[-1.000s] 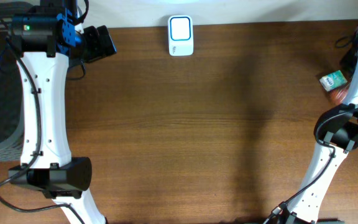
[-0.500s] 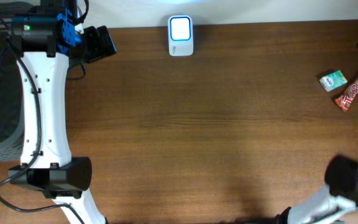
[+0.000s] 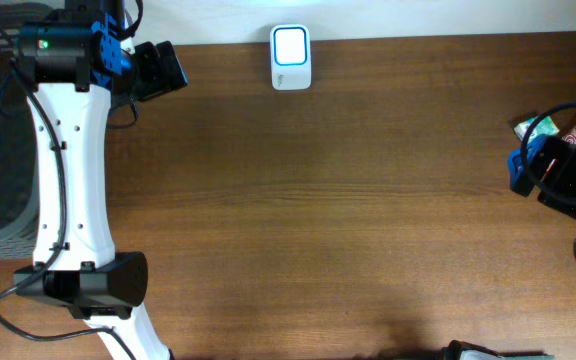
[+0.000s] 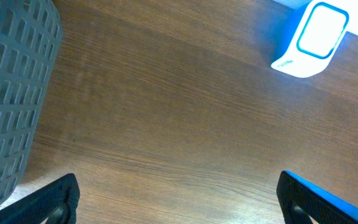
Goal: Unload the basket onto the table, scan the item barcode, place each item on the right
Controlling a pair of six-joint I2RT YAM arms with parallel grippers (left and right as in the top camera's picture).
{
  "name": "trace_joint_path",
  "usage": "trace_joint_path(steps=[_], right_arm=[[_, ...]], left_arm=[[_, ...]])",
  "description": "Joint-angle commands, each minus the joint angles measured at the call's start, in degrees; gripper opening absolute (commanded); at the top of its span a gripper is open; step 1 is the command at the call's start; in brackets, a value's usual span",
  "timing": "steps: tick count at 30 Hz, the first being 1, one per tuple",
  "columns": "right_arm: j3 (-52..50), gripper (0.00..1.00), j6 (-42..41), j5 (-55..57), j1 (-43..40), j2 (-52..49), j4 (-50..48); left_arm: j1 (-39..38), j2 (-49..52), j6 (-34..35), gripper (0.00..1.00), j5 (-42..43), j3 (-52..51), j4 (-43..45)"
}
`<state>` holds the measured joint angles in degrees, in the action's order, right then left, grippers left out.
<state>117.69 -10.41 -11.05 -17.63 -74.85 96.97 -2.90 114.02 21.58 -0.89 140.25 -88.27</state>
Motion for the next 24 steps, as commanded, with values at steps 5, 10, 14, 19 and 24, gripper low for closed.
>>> trace_joint_path(steps=[5, 10, 14, 19, 24], right_arm=[[-12.7, 0.99, 4.3, 2.5, 4.3, 5.6, -2.4], [-39.3, 0.99, 7.2, 5.0, 15.8, 25.4, -25.7], [-65.4, 0.98, 7.2, 5.3, 17.3, 41.8, -44.9], [-89.8, 0.99, 7.2, 5.7, 19.4, 57.1, -65.1], [-109.1, 0.99, 7.2, 5.8, 20.6, 68.1, -87.1]], left_arm=[[-0.2, 0.3, -0.9, 0.99, -0.3, 0.4, 0.1], [-0.2, 0.3, -0.9, 0.99, -0.3, 0.4, 0.1], [-0.2, 0.3, -0.9, 0.99, -0.3, 0.4, 0.1], [-0.2, 0.3, -0.9, 0.99, -0.3, 0.4, 0.1], [-0.5, 0.3, -0.9, 0.99, -0.3, 0.4, 0.1]])
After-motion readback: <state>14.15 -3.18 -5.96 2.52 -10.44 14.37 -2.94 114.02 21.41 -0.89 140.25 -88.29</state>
